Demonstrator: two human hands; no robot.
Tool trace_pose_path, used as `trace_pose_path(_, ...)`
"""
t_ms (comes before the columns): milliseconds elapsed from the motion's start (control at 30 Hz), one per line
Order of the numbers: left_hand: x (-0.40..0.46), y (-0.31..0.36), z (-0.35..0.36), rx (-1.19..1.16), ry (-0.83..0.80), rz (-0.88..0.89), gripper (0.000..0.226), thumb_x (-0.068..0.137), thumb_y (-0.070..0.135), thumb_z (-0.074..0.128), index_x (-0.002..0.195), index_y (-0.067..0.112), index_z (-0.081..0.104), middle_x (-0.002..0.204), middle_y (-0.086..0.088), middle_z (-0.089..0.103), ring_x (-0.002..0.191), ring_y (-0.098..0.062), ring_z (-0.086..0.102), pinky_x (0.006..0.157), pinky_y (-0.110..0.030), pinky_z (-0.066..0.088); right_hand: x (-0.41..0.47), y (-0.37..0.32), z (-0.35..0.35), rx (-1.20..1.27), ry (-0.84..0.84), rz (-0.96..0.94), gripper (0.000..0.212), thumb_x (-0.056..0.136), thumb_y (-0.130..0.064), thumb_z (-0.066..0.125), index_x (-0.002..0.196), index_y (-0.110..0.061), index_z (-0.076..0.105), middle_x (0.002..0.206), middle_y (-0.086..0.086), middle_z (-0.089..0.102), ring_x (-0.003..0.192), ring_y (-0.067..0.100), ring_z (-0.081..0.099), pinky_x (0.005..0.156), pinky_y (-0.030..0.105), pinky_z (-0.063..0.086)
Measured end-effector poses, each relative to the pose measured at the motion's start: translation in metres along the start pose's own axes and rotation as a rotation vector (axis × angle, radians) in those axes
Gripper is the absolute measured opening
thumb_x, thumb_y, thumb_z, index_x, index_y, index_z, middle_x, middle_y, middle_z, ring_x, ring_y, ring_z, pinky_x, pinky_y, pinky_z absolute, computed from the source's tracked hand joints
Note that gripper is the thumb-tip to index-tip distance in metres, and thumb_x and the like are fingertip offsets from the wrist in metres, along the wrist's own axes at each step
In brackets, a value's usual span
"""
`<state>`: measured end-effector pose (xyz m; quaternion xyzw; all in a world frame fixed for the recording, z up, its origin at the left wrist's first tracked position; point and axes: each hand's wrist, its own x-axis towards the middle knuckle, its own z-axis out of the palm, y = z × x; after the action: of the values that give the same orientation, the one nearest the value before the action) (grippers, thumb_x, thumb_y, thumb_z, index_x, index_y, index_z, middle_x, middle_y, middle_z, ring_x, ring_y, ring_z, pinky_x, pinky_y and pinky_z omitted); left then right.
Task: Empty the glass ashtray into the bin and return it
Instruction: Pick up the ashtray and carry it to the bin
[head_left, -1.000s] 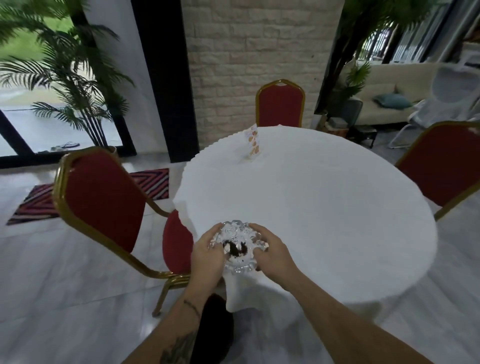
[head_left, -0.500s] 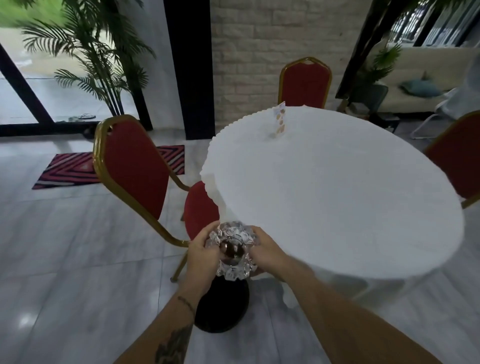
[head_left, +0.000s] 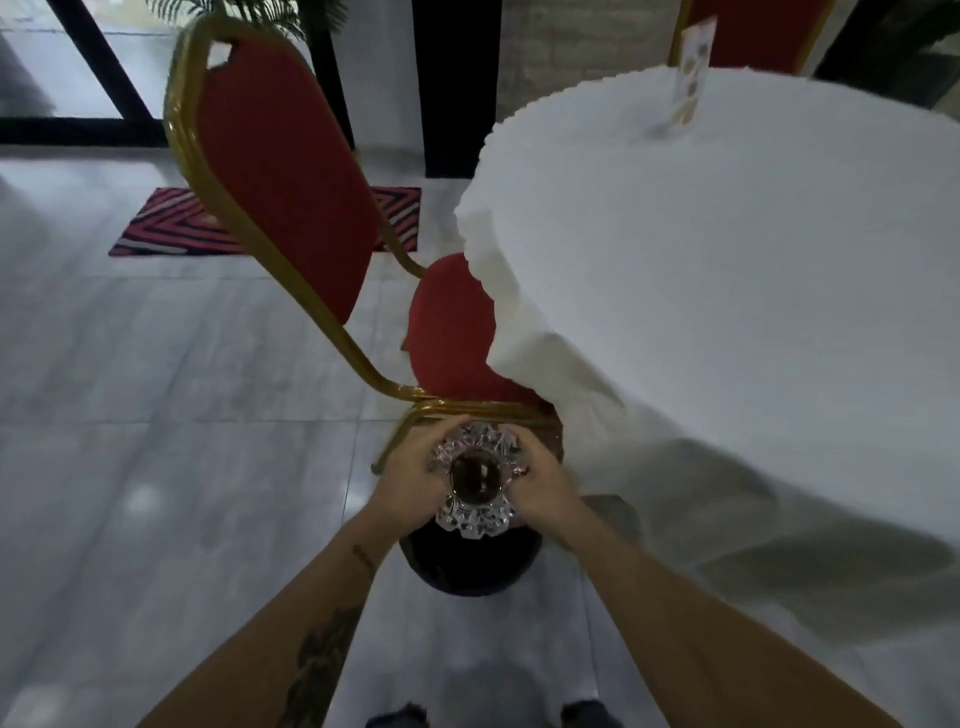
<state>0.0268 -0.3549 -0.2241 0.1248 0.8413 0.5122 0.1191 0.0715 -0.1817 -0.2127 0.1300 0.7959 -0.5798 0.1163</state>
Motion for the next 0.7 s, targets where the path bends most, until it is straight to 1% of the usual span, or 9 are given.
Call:
trace_pose_path(67, 0.008, -0.031, 0.014, 0.043, -0.004, 0.000, 0.070, 0.079, -0.020, 0.049, 0.134, 0.022, 0.057, 0.135, 0.008, 0.054, 0.125, 0.000, 0.049, 0.102, -0.008, 0.039, 0.021, 0.032, 0.012, 0.004, -0.004, 0.001, 0.057, 0.083, 0.005, 0.068, 0.134, -0.017, 0.052, 0.119, 0.001, 0.066, 0.108, 0.011, 0.064, 0.088, 0.017, 0.050)
trace_pose_path(100, 0.013, -0.045, 0.021, 0.067, -0.002, 0.010, 0.069, 0.080, -0.021, 0.049, 0.136, 0.019, 0.056, 0.133, 0.008, 0.054, 0.123, 0.000, 0.049, 0.096, 0.000, 0.037, 0.032, 0.048, 0.016, -0.001, -0.008, -0.004, 0.055, 0.084, 0.004, 0.069, 0.133, -0.016, 0.052, 0.119, 0.000, 0.066, 0.108, 0.012, 0.065, 0.085, 0.013, 0.049)
trace_pose_path(167, 0.024, -0.074, 0.036, 0.106, 0.007, 0.048, 0.067, 0.082, -0.018, 0.051, 0.139, 0.017, 0.054, 0.133, 0.007, 0.054, 0.124, -0.003, 0.049, 0.090, 0.005, 0.034, 0.055, 0.079, 0.024, -0.009, -0.001, -0.018, 0.051, 0.088, 0.003, 0.066, 0.133, -0.015, 0.051, 0.117, -0.002, 0.063, 0.103, 0.010, 0.063, 0.075, 0.003, 0.045)
trace_pose_path(267, 0.042, -0.122, 0.057, 0.137, 0.041, 0.102, 0.061, 0.086, -0.012, 0.056, 0.140, 0.016, 0.052, 0.130, 0.010, 0.053, 0.120, 0.000, 0.047, 0.087, 0.008, 0.032, 0.089, 0.124, 0.036, -0.041, 0.038, -0.049, 0.054, 0.092, -0.005, 0.064, 0.140, -0.021, 0.046, 0.122, -0.007, 0.058, 0.106, 0.009, 0.057, 0.072, 0.004, 0.041)
trace_pose_path(333, 0.052, -0.153, 0.072, 0.118, 0.062, 0.130, 0.060, 0.086, -0.012, 0.057, 0.140, 0.015, 0.052, 0.125, 0.013, 0.055, 0.112, 0.008, 0.050, 0.084, 0.007, 0.035, 0.113, 0.160, 0.043, -0.064, 0.053, -0.055, 0.056, 0.094, -0.008, 0.061, 0.144, -0.024, 0.043, 0.128, -0.005, 0.056, 0.110, 0.013, 0.057, 0.077, 0.015, 0.045)
trace_pose_path(433, 0.062, -0.195, 0.092, 0.113, 0.105, 0.169, 0.059, 0.085, -0.007, 0.061, 0.138, 0.018, 0.055, 0.113, 0.021, 0.060, 0.098, 0.018, 0.056, 0.088, -0.003, 0.044, 0.143, 0.205, 0.052, -0.132, 0.082, -0.064, 0.057, 0.093, 0.000, 0.056, 0.140, -0.031, 0.048, 0.124, -0.001, 0.060, 0.096, 0.019, 0.066, 0.063, 0.025, 0.050)
trace_pose_path(533, 0.072, -0.226, 0.108, 0.154, 0.132, 0.168, 0.055, 0.086, 0.003, 0.066, 0.137, 0.022, 0.055, 0.121, 0.009, 0.063, 0.107, -0.004, 0.060, 0.095, -0.021, 0.048, 0.162, 0.234, 0.057, -0.162, 0.103, -0.126, 0.055, 0.088, 0.006, 0.056, 0.132, -0.027, 0.057, 0.123, 0.001, 0.065, 0.101, 0.017, 0.064, 0.068, 0.021, 0.050)
trace_pose_path(600, 0.075, -0.234, 0.115, 0.151, 0.112, 0.102, 0.053, 0.087, 0.002, 0.063, 0.137, 0.017, 0.056, 0.127, 0.001, 0.062, 0.110, -0.016, 0.061, 0.096, -0.025, 0.046, 0.162, 0.243, 0.059, -0.185, 0.108, -0.144, 0.052, 0.086, 0.007, 0.058, 0.127, -0.025, 0.061, 0.116, -0.002, 0.068, 0.099, 0.014, 0.063, 0.070, 0.020, 0.051)
trace_pose_path(700, 0.068, -0.234, 0.121, 0.190, 0.073, 0.063, 0.046, 0.085, -0.003, 0.061, 0.128, 0.014, 0.062, 0.119, -0.002, 0.066, 0.110, -0.018, 0.062, 0.094, -0.027, 0.046, 0.151, 0.252, 0.062, -0.217, 0.125, -0.183, 0.051, 0.080, 0.009, 0.057, 0.113, -0.031, 0.062, 0.106, -0.006, 0.069, 0.096, 0.011, 0.065, 0.085, 0.037, 0.057)
